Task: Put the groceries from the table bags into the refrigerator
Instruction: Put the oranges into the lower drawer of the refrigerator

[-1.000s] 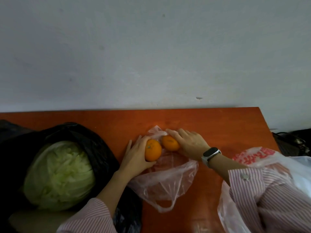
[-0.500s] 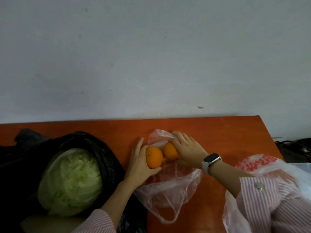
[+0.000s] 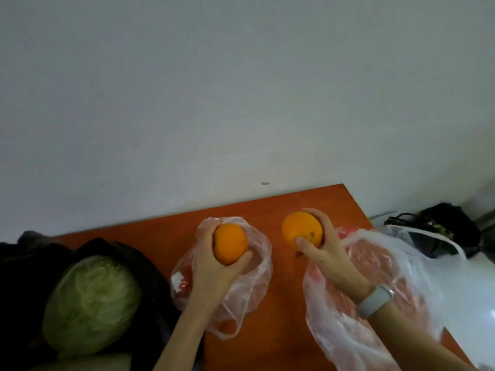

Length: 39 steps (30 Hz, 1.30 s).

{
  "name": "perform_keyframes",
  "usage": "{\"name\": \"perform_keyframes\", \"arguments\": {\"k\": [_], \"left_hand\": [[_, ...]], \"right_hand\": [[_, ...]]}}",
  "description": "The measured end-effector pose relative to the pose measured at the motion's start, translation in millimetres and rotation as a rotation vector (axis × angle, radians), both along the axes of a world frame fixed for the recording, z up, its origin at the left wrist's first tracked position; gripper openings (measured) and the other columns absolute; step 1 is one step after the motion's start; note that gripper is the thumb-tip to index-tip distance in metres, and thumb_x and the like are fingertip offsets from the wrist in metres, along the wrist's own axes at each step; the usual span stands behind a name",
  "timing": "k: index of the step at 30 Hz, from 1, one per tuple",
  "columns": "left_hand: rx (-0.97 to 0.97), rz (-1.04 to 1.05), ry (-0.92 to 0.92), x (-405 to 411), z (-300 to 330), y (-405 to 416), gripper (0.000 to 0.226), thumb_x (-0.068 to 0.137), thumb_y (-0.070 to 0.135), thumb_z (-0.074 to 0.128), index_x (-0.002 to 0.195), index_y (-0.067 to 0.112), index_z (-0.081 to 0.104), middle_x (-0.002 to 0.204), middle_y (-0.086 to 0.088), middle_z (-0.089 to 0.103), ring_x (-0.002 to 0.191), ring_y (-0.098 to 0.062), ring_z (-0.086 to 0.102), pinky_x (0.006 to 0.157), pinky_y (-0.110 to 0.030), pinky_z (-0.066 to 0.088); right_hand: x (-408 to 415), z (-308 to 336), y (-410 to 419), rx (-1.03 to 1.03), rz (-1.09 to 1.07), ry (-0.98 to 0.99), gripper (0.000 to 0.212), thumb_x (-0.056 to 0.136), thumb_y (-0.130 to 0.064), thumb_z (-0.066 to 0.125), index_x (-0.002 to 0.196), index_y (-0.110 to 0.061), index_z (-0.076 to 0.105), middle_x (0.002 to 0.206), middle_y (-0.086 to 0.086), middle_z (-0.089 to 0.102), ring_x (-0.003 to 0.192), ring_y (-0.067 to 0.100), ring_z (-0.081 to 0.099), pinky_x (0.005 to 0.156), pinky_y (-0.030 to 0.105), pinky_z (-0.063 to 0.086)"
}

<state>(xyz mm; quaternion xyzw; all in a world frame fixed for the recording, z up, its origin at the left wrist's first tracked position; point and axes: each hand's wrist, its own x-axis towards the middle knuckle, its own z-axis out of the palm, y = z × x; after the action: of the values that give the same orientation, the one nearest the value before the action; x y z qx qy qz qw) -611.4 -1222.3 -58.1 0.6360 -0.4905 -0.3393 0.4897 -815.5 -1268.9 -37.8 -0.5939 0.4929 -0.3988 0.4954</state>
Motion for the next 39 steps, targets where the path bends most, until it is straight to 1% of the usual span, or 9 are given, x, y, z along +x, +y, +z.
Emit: {"name": "perform_keyframes", "arguments": {"k": [3, 7, 9, 13, 20, 24, 26, 34, 39], "left_hand": [[0.011, -0.081, 0.008, -63.8, 10.3, 21.0, 0.072, 0.067, 0.023, 0.081, 0.126, 0.036, 0.040, 0.128, 0.011, 0.044, 0.118, -0.015, 0.046, 0.097, -0.041, 0.044], [-0.021, -0.395, -0.012, -174.0, 26.4, 72.4, 0.068, 0.070, 0.023, 0.079, 0.124, 0.035, 0.039, 0.121, 0.013, 0.045, 0.112, -0.009, 0.048, 0.095, -0.031, 0.042], [-0.050, -0.560, -0.028, -235.9, 35.8, 112.1, 0.064, 0.072, 0.025, 0.077, 0.122, 0.036, 0.039, 0.112, 0.022, 0.047, 0.104, 0.000, 0.047, 0.090, -0.020, 0.039], [-0.053, -0.874, -0.110, -359.1, 40.2, 205.2, 0.066, 0.071, 0.032, 0.077, 0.124, 0.040, 0.037, 0.122, 0.007, 0.043, 0.106, -0.013, 0.049, 0.086, -0.028, 0.043], [-0.149, -1.436, -0.266, -558.2, 47.8, 380.9, 0.074, 0.072, 0.031, 0.077, 0.133, 0.029, 0.035, 0.132, -0.003, 0.038, 0.102, -0.009, 0.041, 0.081, -0.022, 0.039], [-0.252, -1.719, -0.280, -659.6, 61.7, 466.1, 0.073, 0.072, 0.027, 0.077, 0.133, 0.024, 0.037, 0.132, -0.006, 0.040, 0.102, -0.009, 0.041, 0.082, -0.022, 0.038], [-0.310, -1.834, -0.277, -708.8, 67.9, 505.9, 0.073, 0.073, 0.025, 0.076, 0.134, 0.023, 0.037, 0.132, -0.007, 0.039, 0.102, -0.009, 0.040, 0.083, -0.021, 0.036], [-0.455, -2.105, -0.147, -911.0, 107.9, 658.7, 0.072, 0.075, 0.032, 0.073, 0.135, 0.027, 0.034, 0.132, -0.002, 0.037, 0.102, -0.009, 0.041, 0.082, -0.022, 0.037], [-0.502, -2.128, -0.005, -1017.5, 153.0, 735.4, 0.073, 0.075, 0.031, 0.074, 0.136, 0.026, 0.034, 0.134, -0.002, 0.036, 0.103, -0.005, 0.039, 0.081, -0.020, 0.035]], "right_hand": [[-65.8, 10.6, 55.6, 0.014, -0.213, -0.104, 0.037, 0.082, -0.021, 0.064, 0.109, -0.039, 0.047, 0.110, -0.009, 0.048, 0.093, 0.019, 0.058, 0.059, 0.026, 0.056], [-171.1, 24.4, 164.4, 0.012, -0.441, -0.138, 0.033, 0.081, -0.034, 0.062, 0.110, -0.041, 0.048, 0.116, -0.001, 0.046, 0.085, 0.028, 0.063, 0.058, 0.028, 0.055], [-221.6, 28.1, 231.2, 0.034, -0.558, -0.102, 0.038, 0.078, -0.036, 0.064, 0.111, -0.043, 0.046, 0.116, -0.001, 0.046, 0.089, 0.028, 0.061, 0.060, 0.029, 0.055], [-309.1, 25.7, 379.4, 0.083, -0.825, -0.005, 0.059, 0.074, -0.020, 0.075, 0.118, -0.035, 0.039, 0.114, 0.004, 0.044, 0.087, 0.029, 0.060, 0.058, 0.025, 0.052], [-429.5, 27.9, 623.5, 0.155, -1.291, 0.181, 0.061, 0.077, -0.020, 0.072, 0.122, -0.034, 0.033, 0.118, 0.001, 0.039, 0.093, 0.017, 0.054, 0.055, 0.017, 0.047], [-479.2, 32.2, 725.6, 0.149, -1.534, 0.276, 0.059, 0.075, -0.023, 0.074, 0.119, -0.035, 0.036, 0.110, -0.011, 0.042, 0.096, 0.021, 0.054, 0.066, 0.028, 0.049], [-507.0, 37.6, 767.4, 0.176, -1.637, 0.334, 0.059, 0.075, -0.026, 0.074, 0.120, -0.034, 0.036, 0.113, -0.007, 0.042, 0.100, 0.021, 0.053, 0.077, 0.037, 0.051], [-667.3, 87.3, 901.5, 0.214, -1.893, 0.458, 0.058, 0.076, -0.033, 0.072, 0.117, -0.039, 0.031, 0.116, -0.006, 0.043, 0.105, 0.019, 0.052, 0.086, 0.033, 0.047], [-756.9, 144.3, 966.2, 0.160, -2.026, 0.497, 0.060, 0.080, -0.028, 0.069, 0.129, -0.025, 0.035, 0.114, -0.005, 0.042, 0.098, 0.014, 0.049, 0.078, 0.025, 0.041]]}}
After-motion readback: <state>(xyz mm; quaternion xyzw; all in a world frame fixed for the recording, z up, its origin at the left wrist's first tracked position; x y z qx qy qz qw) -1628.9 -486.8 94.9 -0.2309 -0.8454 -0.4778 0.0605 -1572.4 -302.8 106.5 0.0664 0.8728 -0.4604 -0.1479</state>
